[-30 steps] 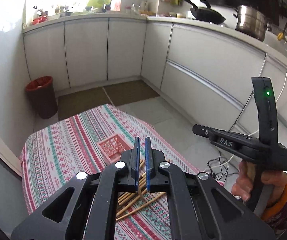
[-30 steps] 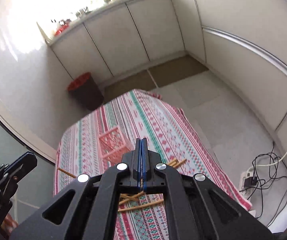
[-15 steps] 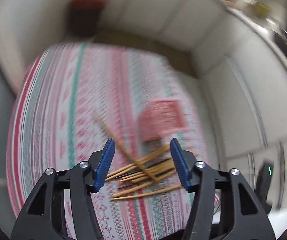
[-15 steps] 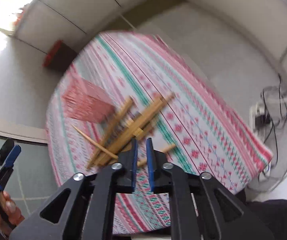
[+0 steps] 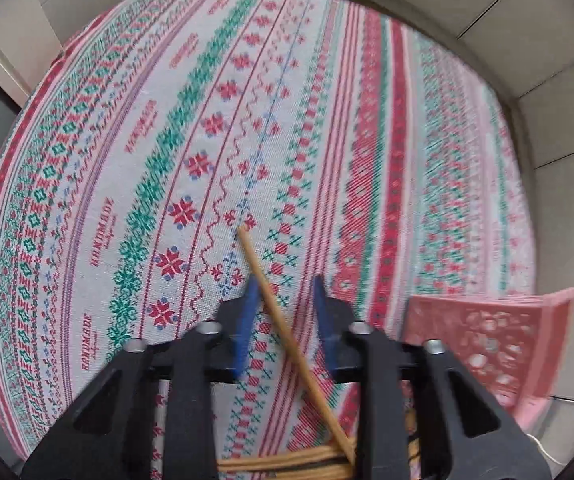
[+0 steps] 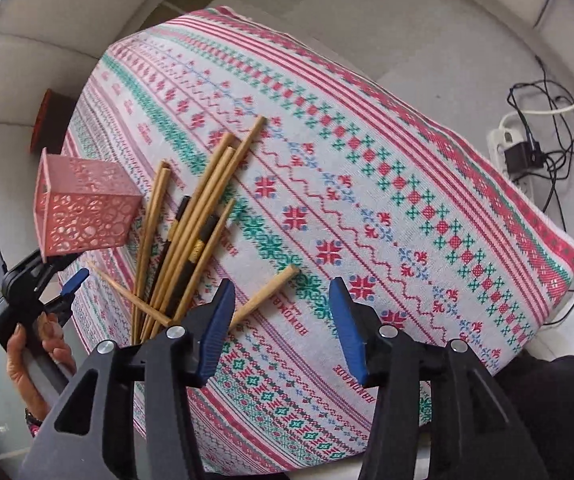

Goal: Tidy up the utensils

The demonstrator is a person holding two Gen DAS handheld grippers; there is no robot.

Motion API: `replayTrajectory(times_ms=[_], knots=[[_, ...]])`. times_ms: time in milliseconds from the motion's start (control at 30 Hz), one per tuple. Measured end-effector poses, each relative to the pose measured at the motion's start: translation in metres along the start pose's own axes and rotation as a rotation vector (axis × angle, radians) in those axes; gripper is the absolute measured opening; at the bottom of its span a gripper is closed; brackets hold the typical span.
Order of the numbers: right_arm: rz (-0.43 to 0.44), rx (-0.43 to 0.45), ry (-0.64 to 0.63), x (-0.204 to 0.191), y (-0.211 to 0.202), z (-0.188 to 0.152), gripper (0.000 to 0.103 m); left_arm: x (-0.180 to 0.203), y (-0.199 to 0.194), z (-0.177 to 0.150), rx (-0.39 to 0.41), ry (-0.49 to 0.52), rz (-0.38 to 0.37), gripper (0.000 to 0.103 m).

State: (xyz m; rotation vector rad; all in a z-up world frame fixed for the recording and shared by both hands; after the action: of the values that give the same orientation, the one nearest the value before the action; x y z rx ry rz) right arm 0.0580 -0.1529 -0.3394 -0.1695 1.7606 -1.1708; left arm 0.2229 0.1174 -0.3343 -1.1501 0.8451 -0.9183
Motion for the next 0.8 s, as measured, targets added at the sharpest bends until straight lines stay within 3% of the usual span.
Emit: replayTrajectory(times_ms=[33,200,300,467,567,600,700,800], knots=[[0.005,-0.008,0.019,0.003,0.002,0.000,0.053,-0.001,0.000,0.002,0.031,0.013,0.027,0.009],[0.055,-0.068,0.106,0.005,0.018,-0.011,0.054,-0.021,-0.004,-0.007,0.046,-0.023,-0.026,0.004],[0.053,-0.057,0.110,-0.002,0.023,-0.014,0.054,-0.038,-0.017,-0.015,0.025,-0.061,-0.128,0.004],[0.018,0.006,0.124,-0.011,0.033,-0.009,0.055,-0.062,-0.071,-0.024,0.123,-0.022,-0.219,0.004],[-0.045,0.041,0.090,-0.021,0.040,-0.008,0.036,-0.067,-0.103,-0.027,0.192,0.012,-0.228,0.004],[-0.064,0.042,0.066,-0.024,0.044,-0.009,0.018,-0.068,-0.113,-0.028,0.209,0.023,-0.236,0.004],[-0.106,0.058,0.011,-0.032,0.050,-0.012,0.010,-0.065,-0.147,-0.030,0.298,0.079,-0.233,0.004],[-0.078,0.060,0.016,-0.032,0.050,-0.011,0.007,-0.057,-0.174,-0.032,0.347,0.117,-0.281,0.004]])
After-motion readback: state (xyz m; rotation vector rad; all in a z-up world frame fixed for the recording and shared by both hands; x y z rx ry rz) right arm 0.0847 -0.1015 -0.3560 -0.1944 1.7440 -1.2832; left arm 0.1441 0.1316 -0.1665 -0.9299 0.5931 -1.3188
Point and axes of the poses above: each gripper's, at about its wrist camera, not at the fingertips, and y roughly the way its jaws point, x to its right, z to its top, the point moved 10 cm from there along y, roughly the way its jaws point, and after that the axes turned 13 degrees about z, right-handed, at the moved point
